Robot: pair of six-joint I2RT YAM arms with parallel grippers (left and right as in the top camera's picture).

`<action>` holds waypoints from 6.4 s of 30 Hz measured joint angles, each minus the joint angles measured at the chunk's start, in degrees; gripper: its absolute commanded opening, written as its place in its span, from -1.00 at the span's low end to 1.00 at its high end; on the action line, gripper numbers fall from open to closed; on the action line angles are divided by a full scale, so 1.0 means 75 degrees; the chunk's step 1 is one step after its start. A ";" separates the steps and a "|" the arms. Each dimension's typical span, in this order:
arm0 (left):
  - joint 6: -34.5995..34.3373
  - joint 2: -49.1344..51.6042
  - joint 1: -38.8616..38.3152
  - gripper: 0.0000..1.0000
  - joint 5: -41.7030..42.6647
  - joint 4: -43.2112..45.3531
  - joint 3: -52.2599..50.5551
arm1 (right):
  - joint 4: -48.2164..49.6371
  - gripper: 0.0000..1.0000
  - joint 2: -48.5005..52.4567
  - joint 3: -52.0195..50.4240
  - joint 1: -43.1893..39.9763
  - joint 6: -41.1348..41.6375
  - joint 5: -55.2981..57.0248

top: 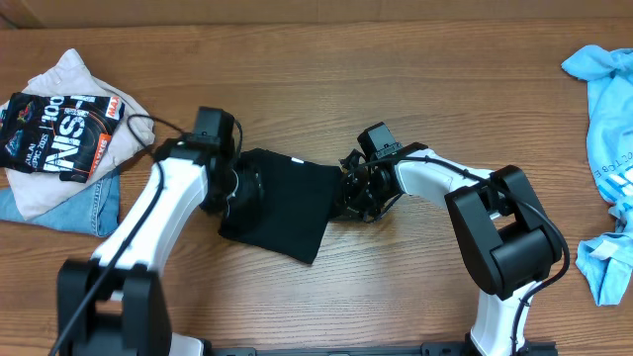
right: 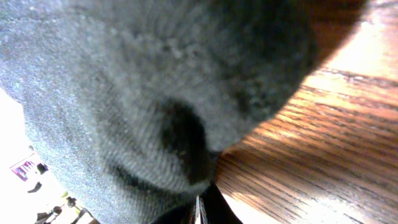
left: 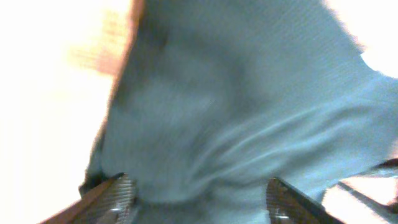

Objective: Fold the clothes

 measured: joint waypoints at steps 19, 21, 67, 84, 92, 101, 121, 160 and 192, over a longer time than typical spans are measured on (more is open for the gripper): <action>0.2285 0.0918 0.0726 0.77 0.0023 0.2022 0.0087 | -0.0012 -0.85 0.0000 0.0003 0.0000 -0.0035 0.0000; 0.2489 0.1096 0.0804 0.77 0.0332 0.2296 0.0087 | -0.0015 -0.84 0.0000 0.0006 0.0000 -0.0035 0.0003; 0.3418 0.0650 0.1160 -0.92 0.0443 -0.0096 0.2830 | -0.2212 -0.87 -0.2087 0.0061 -0.2154 -0.0880 0.1996; 0.3453 0.0254 0.2110 -0.92 -0.1746 -0.0807 0.4599 | -0.3086 -0.86 -0.3095 0.0073 -0.2573 -0.1463 0.3302; 0.3453 0.0254 0.3267 -0.92 -0.1894 -0.0198 0.4861 | -0.3092 -0.86 -0.3095 0.0073 -0.2573 -0.1457 0.3430; 0.3453 0.0262 0.4237 -0.92 -0.1947 0.1198 0.4867 | -0.3092 -0.86 -0.3095 0.0073 -0.2573 -0.1457 0.3462; 0.3453 0.2142 0.5298 -0.92 -0.2002 0.2859 0.4916 | -0.3057 -0.86 -0.3095 0.0073 -0.2573 -0.1454 0.3462; 0.2521 0.2291 0.3716 1.00 0.0472 -0.0041 0.5858 | -0.1848 1.00 -0.3095 0.0073 -0.2573 -0.1498 0.3515; 0.1562 0.1291 0.0431 1.00 -0.0612 -0.5056 0.5750 | -0.3346 1.00 -0.4334 0.0073 -0.1585 -0.0769 0.4989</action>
